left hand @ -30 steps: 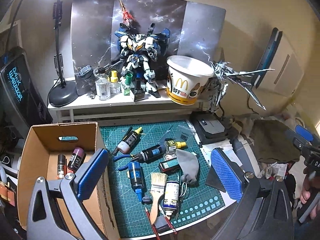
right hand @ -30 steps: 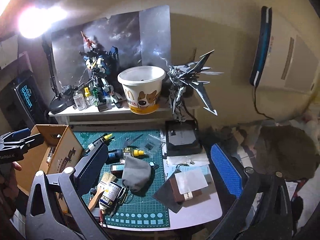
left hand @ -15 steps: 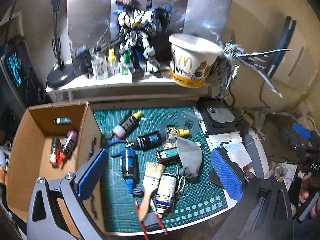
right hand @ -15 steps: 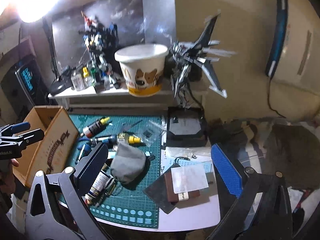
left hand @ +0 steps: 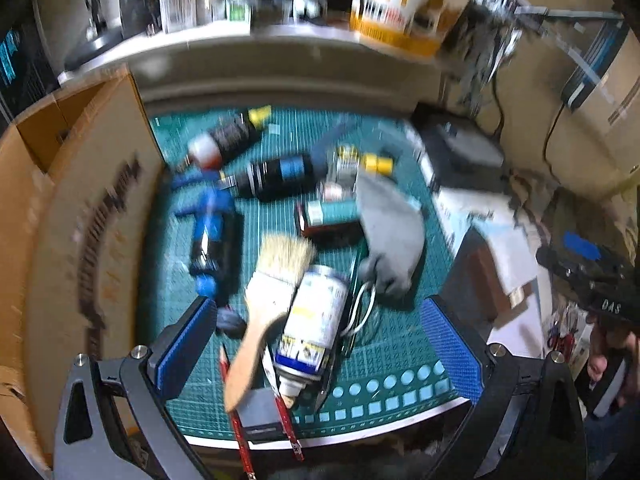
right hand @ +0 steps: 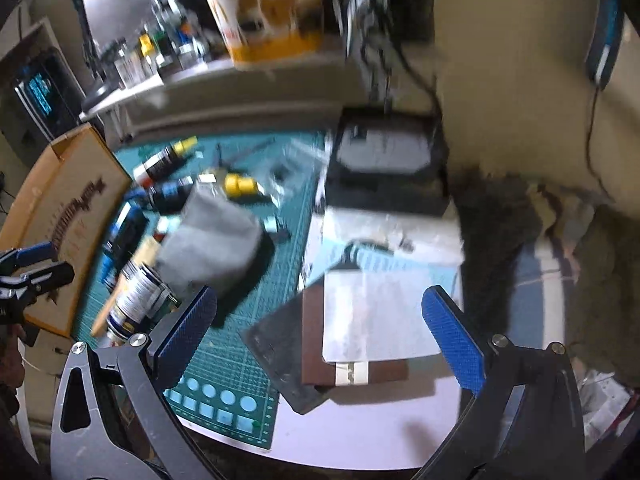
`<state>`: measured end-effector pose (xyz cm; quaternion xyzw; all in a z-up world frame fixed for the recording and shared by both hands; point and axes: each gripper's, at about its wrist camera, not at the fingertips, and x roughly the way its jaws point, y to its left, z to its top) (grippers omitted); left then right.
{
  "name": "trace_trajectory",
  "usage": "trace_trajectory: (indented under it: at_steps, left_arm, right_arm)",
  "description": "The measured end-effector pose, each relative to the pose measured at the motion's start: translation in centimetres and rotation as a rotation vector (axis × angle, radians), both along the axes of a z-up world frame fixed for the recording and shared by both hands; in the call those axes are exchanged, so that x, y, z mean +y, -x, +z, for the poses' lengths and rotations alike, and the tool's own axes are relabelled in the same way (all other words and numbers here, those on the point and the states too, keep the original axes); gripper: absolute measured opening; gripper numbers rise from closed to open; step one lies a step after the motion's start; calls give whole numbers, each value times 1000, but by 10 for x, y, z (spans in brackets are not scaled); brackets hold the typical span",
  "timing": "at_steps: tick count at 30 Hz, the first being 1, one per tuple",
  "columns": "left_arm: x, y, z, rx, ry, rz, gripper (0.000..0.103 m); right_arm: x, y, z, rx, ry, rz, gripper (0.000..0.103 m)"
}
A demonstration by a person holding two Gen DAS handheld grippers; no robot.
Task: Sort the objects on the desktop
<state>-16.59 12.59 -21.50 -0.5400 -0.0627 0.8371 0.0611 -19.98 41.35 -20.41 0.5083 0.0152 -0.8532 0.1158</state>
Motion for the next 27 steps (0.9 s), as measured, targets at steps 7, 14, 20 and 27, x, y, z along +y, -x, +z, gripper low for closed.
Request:
trace_trajectory:
  at_steps: [7, 14, 20, 27]
  left_arm:
    - [10, 7, -42, -69, -17, -64, 88]
    - [8, 13, -69, -128, -44, -51, 75]
    - [13, 13, -80, -145, -58, -61, 63]
    - [19, 18, -86, -170, -67, -46, 46]
  right_arm:
    - [4, 8, -52, -66, -34, 18, 103]
    - [16, 14, -76, -95, -41, -2, 103]
    - [28, 18, -87, -110, -29, -16, 103]
    - [27, 14, -85, -107, 4, 2, 92]
